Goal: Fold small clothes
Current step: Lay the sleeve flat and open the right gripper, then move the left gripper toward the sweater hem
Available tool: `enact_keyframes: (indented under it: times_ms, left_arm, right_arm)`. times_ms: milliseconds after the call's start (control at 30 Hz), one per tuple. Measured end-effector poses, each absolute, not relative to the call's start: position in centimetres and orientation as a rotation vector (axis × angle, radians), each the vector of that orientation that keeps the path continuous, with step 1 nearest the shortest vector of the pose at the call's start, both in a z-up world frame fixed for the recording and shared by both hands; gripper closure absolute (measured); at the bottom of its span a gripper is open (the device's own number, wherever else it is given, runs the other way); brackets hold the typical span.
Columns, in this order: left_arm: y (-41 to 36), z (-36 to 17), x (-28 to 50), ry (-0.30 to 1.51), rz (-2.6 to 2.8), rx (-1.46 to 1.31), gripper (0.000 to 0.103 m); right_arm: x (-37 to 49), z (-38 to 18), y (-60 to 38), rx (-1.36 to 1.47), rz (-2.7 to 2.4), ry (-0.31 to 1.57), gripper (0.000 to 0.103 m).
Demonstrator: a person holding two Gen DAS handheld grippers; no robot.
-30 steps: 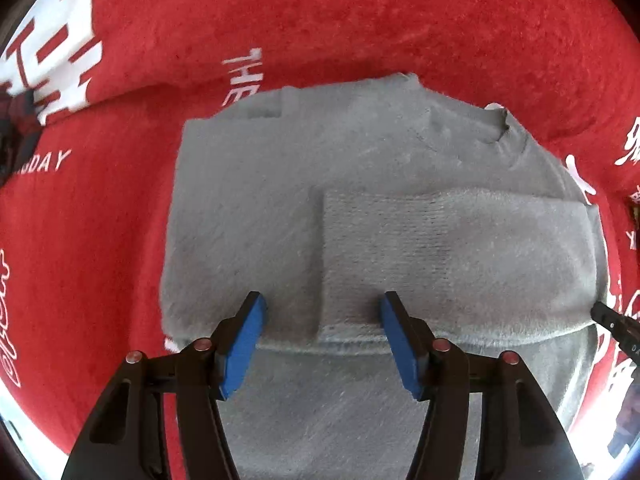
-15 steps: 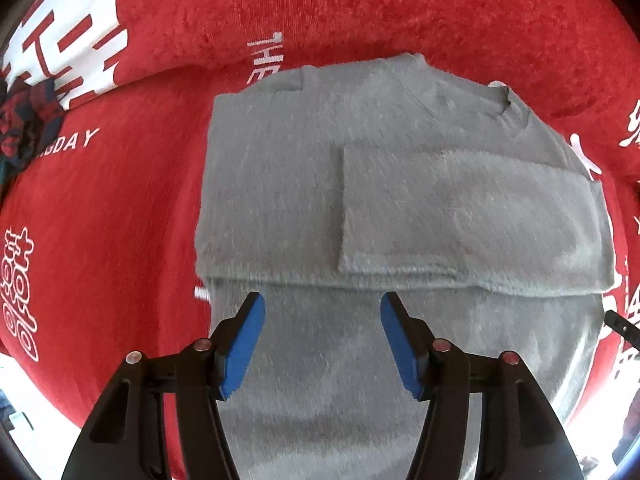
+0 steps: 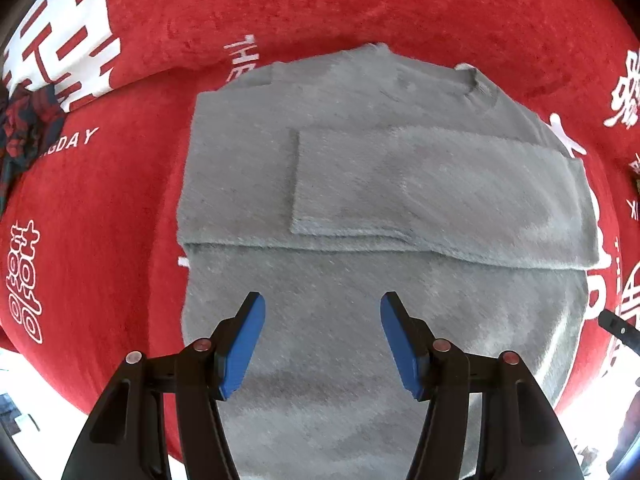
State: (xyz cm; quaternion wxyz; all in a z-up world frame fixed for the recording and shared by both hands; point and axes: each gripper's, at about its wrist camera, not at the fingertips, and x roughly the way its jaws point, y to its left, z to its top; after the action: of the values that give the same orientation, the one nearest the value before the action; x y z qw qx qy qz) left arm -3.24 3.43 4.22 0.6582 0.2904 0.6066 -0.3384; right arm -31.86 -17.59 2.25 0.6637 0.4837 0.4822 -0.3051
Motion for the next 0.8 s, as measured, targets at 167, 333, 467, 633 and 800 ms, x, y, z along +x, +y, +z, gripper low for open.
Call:
enact_keyframes:
  times_ms: [167,333,467,633,800]
  left_arm:
    - [3.2,4.5,-4.7,1.396,-0.773,0.655,0.041]
    - [3.9,5.7,-6.2,1.362,-0.767,0.589,0.000]
    - [4.7,5.5,-7.1,1.382,-0.734,0.591,0.000]
    - [6.8,5.3,-7.8,1.390,-0.668,0.596,0.000]
    - [9.3,4.1,-8.4,1.462,-0.639,0.605,0.000]
  right_arm:
    - [-31.8,2.7,-17.7,1.102,-0.659,1.083,0.060]
    - [-32.1,2.8,-17.5,1.118,-0.617,1.080,0.045]
    - [-32.6,2.6,-17.0,1.134,-0.581,1.075,0.037]
    - [-33.1,1.6,-16.0,1.174,-0.526,1.103,0.037]
    - [-33.3,1.0,-14.7,1.183,-0.481,1.123,0.037]
